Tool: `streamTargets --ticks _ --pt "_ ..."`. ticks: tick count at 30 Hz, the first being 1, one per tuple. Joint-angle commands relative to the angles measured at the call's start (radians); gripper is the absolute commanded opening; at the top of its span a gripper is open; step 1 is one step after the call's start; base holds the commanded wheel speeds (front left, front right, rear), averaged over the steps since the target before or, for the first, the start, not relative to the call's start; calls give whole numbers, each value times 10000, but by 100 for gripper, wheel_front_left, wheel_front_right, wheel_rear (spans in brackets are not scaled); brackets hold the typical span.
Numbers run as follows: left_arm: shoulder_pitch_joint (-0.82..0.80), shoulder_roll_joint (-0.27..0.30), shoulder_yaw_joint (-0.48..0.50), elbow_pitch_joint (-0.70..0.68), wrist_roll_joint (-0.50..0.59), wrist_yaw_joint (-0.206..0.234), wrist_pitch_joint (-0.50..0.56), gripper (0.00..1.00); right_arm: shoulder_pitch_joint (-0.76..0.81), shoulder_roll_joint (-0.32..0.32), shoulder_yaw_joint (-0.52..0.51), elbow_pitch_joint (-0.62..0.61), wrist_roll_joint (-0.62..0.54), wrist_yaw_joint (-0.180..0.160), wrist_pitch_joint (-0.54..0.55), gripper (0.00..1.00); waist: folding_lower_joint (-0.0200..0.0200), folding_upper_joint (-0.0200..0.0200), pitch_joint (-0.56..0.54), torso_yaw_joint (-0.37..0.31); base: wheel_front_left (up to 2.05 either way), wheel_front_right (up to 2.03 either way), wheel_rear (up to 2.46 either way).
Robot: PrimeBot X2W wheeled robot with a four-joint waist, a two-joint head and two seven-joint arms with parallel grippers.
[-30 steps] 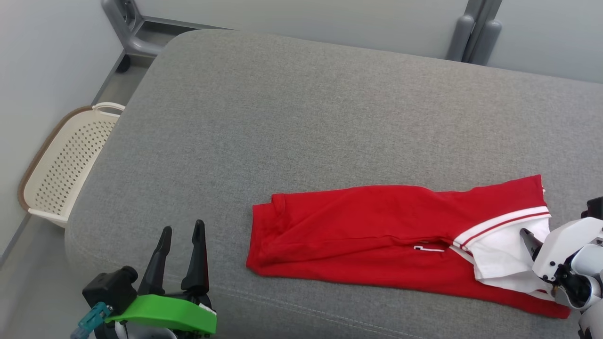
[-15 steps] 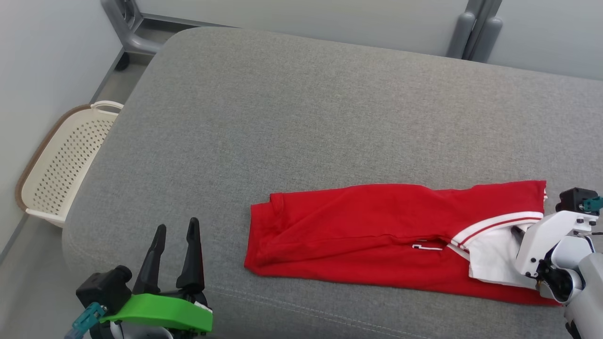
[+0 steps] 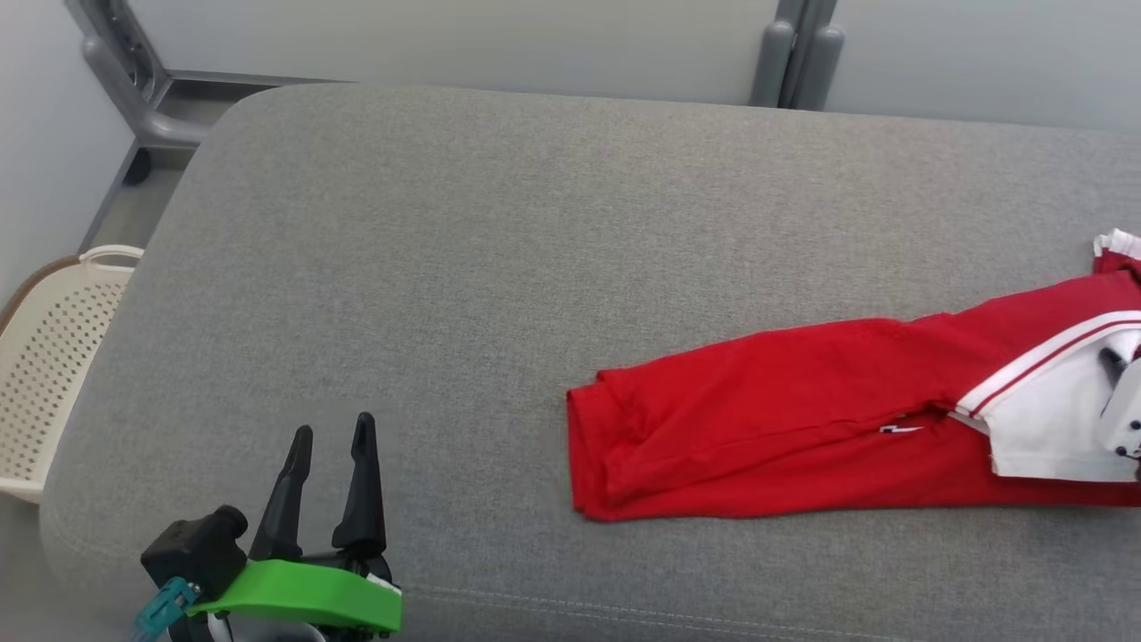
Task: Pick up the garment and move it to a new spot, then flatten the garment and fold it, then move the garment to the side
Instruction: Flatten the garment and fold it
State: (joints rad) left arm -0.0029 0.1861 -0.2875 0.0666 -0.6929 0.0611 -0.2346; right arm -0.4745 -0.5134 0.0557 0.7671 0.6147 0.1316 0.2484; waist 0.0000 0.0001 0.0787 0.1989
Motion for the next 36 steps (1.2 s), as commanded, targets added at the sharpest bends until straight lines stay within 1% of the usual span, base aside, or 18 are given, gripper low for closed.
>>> streamTargets --ticks 1,4,8,13,20,24,28,31,34,36 --pt "118 30 16 -29 -29 28 -39 100 29 -107 -61 -43 23 -19 28 0 0 -1 -88 -319 0 0 0" --pt "134 12 12 -8 -51 42 -52 100 197 -378 -377 -140 -34 -19 105 0 0 -1 -107 -533 0 0 0" --pt "202 22 49 42 -79 56 -75 100 199 -142 -570 -455 32 -17 214 0 0 -1 -144 -826 0 0 0" --pt "265 12 13 68 -95 60 -92 100 388 333 -105 -1541 246 -16 543 0 0 -1 -317 -1106 0 0 0" --pt "423 28 -41 101 -132 76 -81 100 936 668 1003 -3789 381 -13 1231 0 0 -1 -706 -1320 0 0 0" --pt "446 5 -114 90 -144 72 -42 100 1200 907 1527 -4897 272 -11 1552 0 0 -1 -820 -1274 0 0 0" --pt "446 18 -170 59 -178 5 -13 100 1318 1353 1934 -5510 82 -11 1750 0 0 -1 -853 -1101 0 0 0" --pt "418 12 -198 37 -192 -37 -12 100 1288 1797 2208 -5592 -93 -13 1784 0 0 -1 -844 -906 0 0 0" --pt "327 -15 -254 34 -185 -88 20 100 1204 2244 2469 -5372 -267 -13 1737 0 0 -1 -816 -637 0 0 0" --pt "286 -25 -270 42 -180 -84 20 100 1186 2368 2556 -5248 -325 -13 1742 0 0 -1 -802 -539 0 0 0"
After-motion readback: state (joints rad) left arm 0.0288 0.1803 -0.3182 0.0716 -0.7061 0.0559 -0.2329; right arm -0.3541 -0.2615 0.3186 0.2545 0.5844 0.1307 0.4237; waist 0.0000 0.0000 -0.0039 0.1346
